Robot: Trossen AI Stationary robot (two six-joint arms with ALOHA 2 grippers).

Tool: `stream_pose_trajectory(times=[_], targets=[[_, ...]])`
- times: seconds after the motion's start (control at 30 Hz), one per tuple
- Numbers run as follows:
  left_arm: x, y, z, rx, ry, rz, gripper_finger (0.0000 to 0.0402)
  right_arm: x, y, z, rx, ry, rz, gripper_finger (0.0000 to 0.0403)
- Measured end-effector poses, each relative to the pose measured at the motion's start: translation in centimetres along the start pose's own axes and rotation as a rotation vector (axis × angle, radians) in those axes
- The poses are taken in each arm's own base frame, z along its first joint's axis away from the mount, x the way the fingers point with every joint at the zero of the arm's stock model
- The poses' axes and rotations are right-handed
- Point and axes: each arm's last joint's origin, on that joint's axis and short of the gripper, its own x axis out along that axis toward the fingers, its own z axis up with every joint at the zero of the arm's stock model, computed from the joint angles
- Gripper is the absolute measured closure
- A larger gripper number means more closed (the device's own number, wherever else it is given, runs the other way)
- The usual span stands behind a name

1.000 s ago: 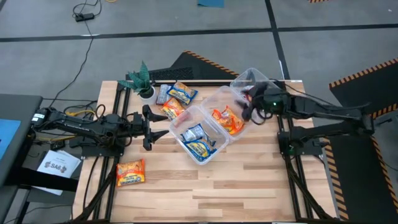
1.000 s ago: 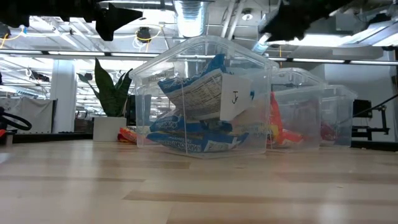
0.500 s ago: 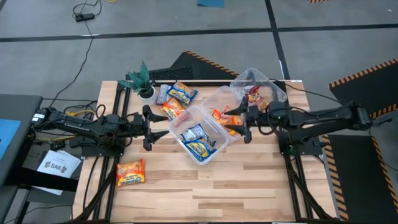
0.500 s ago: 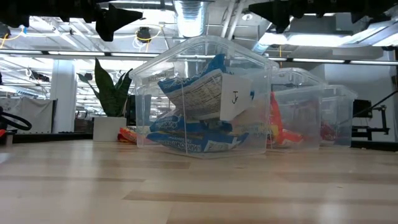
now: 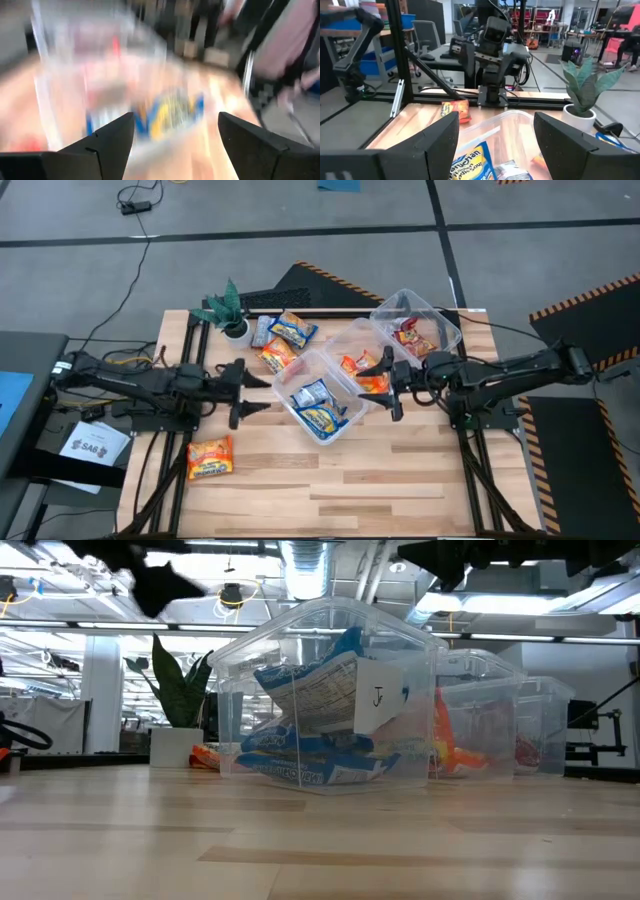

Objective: Sort Maruchan noodles
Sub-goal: Put the orange noodle pack into the middle transparent bin

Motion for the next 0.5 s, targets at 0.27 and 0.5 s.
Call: stream_pose_trajectory(times=[0.27,0.5], targets=[[-0.8,-5.0,0.5,-0.254,0.604,0.073,0.0127,0.0,-0.2,-0.1,-0.026,0.004,-0.009,0.0123],[-0.4,-9.7,-5.3,-0.379,1.000,0.308,0.0127,0.0,-0.5,-0.1,-0.022,0.011,-0.023,0.0123]])
